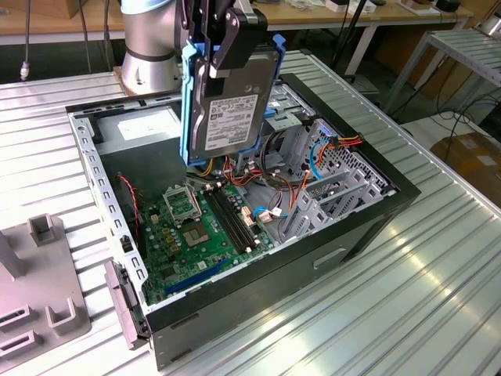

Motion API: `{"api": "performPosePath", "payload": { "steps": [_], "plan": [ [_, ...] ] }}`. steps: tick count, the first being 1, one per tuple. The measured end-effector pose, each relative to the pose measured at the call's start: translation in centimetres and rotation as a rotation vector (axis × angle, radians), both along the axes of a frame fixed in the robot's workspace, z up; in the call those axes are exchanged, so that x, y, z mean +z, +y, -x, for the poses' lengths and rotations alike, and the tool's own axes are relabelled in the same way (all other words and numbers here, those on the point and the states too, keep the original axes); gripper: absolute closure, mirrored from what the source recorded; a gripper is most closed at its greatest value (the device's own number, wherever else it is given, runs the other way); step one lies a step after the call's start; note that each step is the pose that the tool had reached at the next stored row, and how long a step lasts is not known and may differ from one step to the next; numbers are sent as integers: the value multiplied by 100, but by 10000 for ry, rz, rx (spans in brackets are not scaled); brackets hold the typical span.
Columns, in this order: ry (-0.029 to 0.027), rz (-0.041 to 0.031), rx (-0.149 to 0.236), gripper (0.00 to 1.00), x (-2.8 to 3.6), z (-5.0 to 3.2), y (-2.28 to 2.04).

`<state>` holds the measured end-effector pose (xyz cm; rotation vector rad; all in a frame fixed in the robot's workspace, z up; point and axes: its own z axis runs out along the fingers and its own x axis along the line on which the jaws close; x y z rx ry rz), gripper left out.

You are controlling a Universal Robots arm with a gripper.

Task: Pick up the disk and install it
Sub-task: 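Insert the disk into the insertion slot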

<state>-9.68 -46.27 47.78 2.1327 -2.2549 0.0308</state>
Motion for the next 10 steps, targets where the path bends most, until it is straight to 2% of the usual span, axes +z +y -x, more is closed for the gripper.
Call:
{"api": "performPosePath", "payload": {
  "steps": [9, 10],
  "plan": [
    [0, 0, 0, 63, -4, -16, -97],
    [0, 0, 0, 63, -4, -20, -118]
  ]
}}
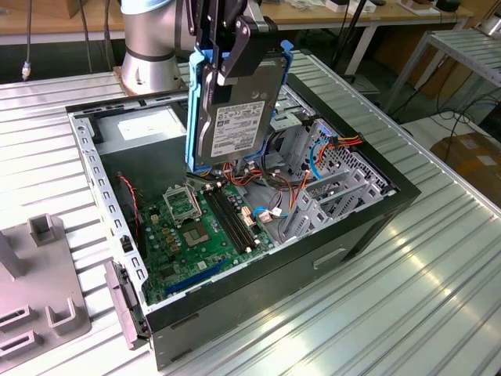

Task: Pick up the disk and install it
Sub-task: 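Insert the disk into the insertion slot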

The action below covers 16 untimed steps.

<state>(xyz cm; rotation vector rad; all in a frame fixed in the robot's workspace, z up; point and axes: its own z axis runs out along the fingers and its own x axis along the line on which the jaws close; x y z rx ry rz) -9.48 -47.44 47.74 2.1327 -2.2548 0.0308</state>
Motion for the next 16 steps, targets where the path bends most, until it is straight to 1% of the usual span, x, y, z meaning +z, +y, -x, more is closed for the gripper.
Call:
{"api": "performPosePath", "payload": {
  "steps": [2, 8, 9, 11, 12, 13, 14, 16],
  "plan": [
    [-1, 0, 0, 63, -1, -7, -19],
    [0, 5, 0, 63, -10, -50, -49],
    [0, 4, 0, 63, -25, -140, -68],
    [2, 13, 0, 63, -67, -431, -117],
    [3, 18, -1, 63, -72, -475, -155],
    [2, 17, -2, 63, -75, -480, -184],
    [2, 17, -1, 63, -76, -481, -200],
    [3, 18, -2, 63, -77, -482, -218]
  ]
}}
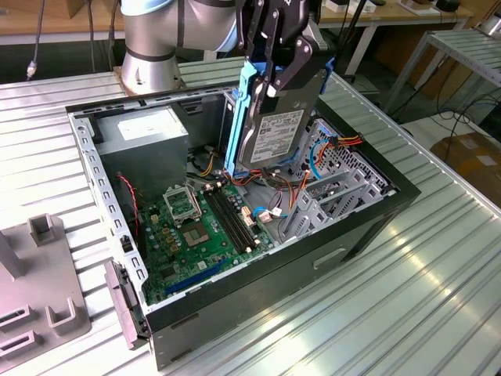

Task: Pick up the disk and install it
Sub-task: 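Insert the disk into the insertion slot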

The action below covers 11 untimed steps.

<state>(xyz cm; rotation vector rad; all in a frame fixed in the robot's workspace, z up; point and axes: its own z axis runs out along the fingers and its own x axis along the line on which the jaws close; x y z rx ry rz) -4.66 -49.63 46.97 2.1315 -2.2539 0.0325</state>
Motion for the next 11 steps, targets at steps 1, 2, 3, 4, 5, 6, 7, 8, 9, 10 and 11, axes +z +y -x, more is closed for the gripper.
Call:
{"api": "performPosePath", "payload": {
  "steps": [1, 2, 3, 4, 5, 6, 7, 8, 9, 10, 11],
  "plan": [
    [0, -1, 0, 63, -1, 0, -9],
    [0, 0, 0, 63, -1, 0, -19],
    [0, 0, -1, 63, -1, 0, -25],
    [0, -1, -1, 63, -2, 0, -27],
    [0, -1, -1, 63, -2, 0, -27],
    [0, 0, 0, 63, -2, -1, -27],
    [0, 0, 0, 63, -2, -1, -29],
    [0, 0, 0, 63, -2, -1, -29],
    [0, -1, 0, 63, -2, -1, -30],
    [0, 0, 0, 63, -2, -1, -30],
    [0, 0, 0, 63, -2, -1, -30]
  ]
}}
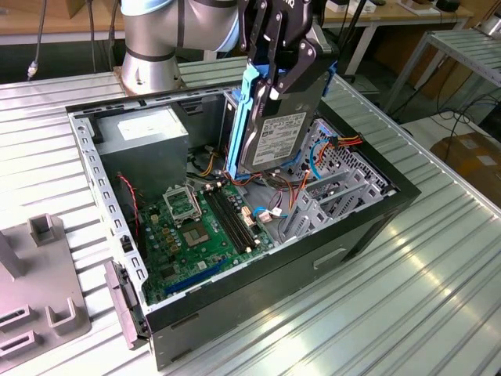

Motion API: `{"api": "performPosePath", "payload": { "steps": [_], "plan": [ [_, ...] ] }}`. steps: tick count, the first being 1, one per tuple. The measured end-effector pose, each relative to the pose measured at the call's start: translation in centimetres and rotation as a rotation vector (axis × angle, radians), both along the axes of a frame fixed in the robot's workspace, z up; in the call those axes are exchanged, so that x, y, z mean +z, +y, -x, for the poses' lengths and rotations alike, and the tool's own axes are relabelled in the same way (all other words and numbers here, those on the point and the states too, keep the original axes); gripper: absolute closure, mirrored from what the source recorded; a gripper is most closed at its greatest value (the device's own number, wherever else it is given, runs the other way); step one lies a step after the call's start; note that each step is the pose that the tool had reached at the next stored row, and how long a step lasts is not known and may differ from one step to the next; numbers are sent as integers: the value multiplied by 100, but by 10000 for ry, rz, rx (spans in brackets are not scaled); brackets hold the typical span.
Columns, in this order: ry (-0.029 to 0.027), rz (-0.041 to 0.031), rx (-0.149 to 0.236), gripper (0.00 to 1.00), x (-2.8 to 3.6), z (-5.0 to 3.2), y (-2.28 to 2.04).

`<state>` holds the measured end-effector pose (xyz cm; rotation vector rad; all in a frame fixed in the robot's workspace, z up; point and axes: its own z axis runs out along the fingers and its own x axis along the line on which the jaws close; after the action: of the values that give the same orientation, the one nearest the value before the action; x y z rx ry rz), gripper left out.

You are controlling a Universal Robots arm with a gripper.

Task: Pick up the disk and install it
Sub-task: 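Insert the disk into the insertion slot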

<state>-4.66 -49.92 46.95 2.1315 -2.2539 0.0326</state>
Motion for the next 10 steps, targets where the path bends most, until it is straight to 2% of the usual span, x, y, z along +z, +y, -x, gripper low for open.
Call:
{"api": "performPosePath", "payload": {
  "steps": [7, 10],
  "plan": [
    [0, 0, 0, 63, 0, 0, -6],
    [0, 1, 0, 63, 1, 0, -34]
  ]
}}
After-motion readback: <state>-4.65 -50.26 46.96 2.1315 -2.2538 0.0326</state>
